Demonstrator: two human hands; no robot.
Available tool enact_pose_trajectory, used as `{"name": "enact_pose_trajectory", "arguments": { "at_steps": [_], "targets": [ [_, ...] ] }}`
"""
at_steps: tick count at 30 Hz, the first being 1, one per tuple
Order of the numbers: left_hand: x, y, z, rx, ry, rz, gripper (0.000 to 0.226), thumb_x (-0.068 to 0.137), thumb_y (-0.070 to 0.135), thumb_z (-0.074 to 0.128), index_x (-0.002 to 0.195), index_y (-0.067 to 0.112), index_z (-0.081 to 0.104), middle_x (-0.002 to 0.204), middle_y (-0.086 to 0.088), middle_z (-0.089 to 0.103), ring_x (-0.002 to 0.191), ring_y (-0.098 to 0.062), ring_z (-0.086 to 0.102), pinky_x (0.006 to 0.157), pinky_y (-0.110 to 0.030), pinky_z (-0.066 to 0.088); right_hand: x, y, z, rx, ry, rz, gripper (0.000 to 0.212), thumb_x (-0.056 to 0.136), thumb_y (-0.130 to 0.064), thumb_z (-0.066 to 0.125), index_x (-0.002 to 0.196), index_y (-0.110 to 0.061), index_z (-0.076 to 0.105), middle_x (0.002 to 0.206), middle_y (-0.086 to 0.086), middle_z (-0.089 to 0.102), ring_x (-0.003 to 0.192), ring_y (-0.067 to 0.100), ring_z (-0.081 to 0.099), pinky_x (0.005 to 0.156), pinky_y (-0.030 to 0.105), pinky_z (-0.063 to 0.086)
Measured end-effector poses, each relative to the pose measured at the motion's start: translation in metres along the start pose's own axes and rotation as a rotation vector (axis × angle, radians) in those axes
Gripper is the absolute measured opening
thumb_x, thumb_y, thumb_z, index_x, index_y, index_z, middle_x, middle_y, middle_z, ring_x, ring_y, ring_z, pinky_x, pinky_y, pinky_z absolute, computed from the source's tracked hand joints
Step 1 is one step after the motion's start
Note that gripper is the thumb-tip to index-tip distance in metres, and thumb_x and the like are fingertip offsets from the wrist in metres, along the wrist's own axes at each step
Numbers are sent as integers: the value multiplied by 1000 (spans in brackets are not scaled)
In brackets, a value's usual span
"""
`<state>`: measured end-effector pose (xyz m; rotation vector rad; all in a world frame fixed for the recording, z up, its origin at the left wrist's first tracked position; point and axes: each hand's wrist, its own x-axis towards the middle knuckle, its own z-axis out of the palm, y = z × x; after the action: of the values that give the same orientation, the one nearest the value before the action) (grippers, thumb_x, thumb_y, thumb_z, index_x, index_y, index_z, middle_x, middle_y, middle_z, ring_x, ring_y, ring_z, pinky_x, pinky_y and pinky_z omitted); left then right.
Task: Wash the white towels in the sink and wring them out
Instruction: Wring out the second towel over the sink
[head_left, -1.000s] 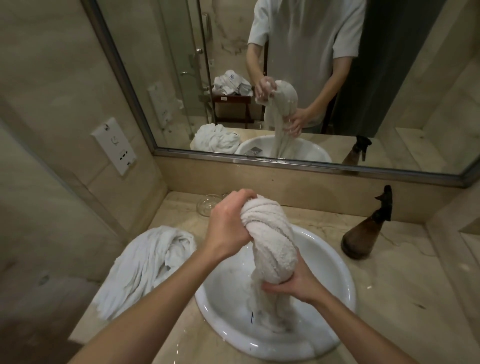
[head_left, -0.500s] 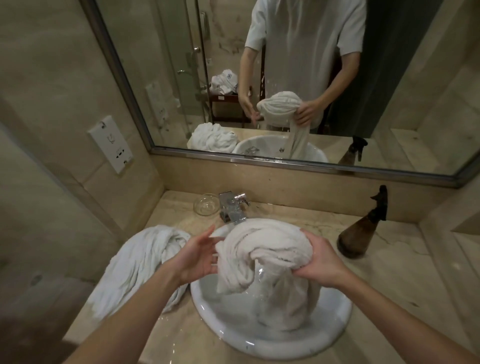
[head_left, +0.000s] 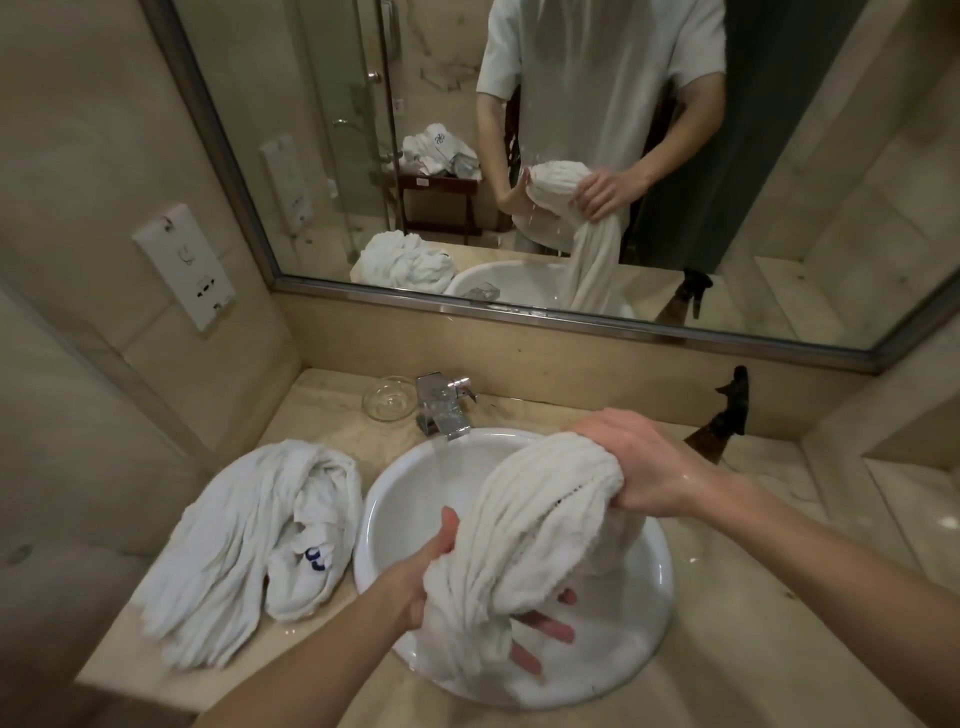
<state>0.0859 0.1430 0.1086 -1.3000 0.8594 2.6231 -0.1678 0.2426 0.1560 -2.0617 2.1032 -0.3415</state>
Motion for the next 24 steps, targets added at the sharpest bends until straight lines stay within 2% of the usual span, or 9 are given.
{"name": "enact_pose_trajectory", "arguments": {
  "at_steps": [2, 4, 5, 7, 9, 11, 14, 20, 24],
  "targets": [
    [25, -10, -40, 67, 94, 1, 60, 81, 55, 68, 113, 4, 62, 92, -18, 70, 79, -33, 69, 68, -42, 58, -1, 4, -4, -74, -20, 44, 54, 74, -38, 82, 122, -29, 59, 114, -14, 61, 105, 10, 54, 94, 32, 47],
    [65, -20, -90, 322, 232, -17, 88, 71, 63, 77, 130, 1, 55, 117, -18, 67, 105, -33, 67, 94, -52, 52, -1, 8, -2, -114, -45, 84, 51, 75, -42, 79, 119, -28, 58, 111, -13, 59, 103, 11, 53, 92, 32, 46],
    [71, -17, -102, 398, 159, -40, 95, 68, 59, 81, 137, 1, 51, 125, -20, 65, 112, -35, 64, 102, -54, 48, -1, 10, 1, -133, -66, 104, 50, 75, -47, 76, 118, -29, 58, 111, -13, 58, 102, 11, 53, 91, 32, 46],
    [52, 0, -93, 488, -23, 18, 72, 65, 30, 79, 127, 0, 56, 115, -16, 70, 102, -28, 69, 94, -45, 54, 2, 16, 13, -148, -99, 144, 45, 72, -58, 69, 109, -35, 54, 104, -15, 57, 98, 13, 55, 88, 36, 49],
    [15, 26, -51, 867, -151, 209, 68, 54, 23, 79, 119, 17, 60, 110, 2, 71, 101, -14, 68, 87, -30, 53, 5, 21, 27, -152, -155, 175, 41, 70, -64, 60, 100, -39, 50, 97, -16, 57, 93, 14, 57, 82, 40, 52],
    [11, 43, -35, 1301, -189, 425, 90, 43, 42, 91, 125, 30, 56, 120, 17, 66, 113, -5, 62, 95, -25, 48, 7, 20, 34, -174, -190, 192, 37, 69, -60, 58, 97, -36, 51, 93, -14, 60, 89, 17, 59, 77, 39, 54],
    [17, 56, -33, 1851, 182, 675, 103, 35, 75, 83, 122, 32, 47, 116, 15, 62, 109, -15, 62, 88, -36, 52, 6, 12, 35, -128, -195, 260, 32, 66, -46, 62, 92, -32, 50, 86, -9, 62, 83, 18, 62, 67, 36, 54],
    [26, 94, -22, 2167, 490, 1051, 54, 73, 44, 76, 109, 15, 47, 103, -5, 63, 89, -27, 62, 64, -32, 35, 2, -10, 45, 401, -208, 519, 32, 41, -35, 72, 65, -18, 60, 61, -11, 58, 61, 8, 54, 52, 24, 43],
    [42, 107, -26, 2151, 496, 1137, 57, 73, 43, 76, 115, 16, 48, 109, -5, 65, 94, -27, 62, 72, -36, 47, -6, -29, 61, 964, -154, 655, 59, 39, -15, 73, 94, 5, 69, 79, 6, 67, 73, 20, 61, 65, 33, 48]
  ]
}}
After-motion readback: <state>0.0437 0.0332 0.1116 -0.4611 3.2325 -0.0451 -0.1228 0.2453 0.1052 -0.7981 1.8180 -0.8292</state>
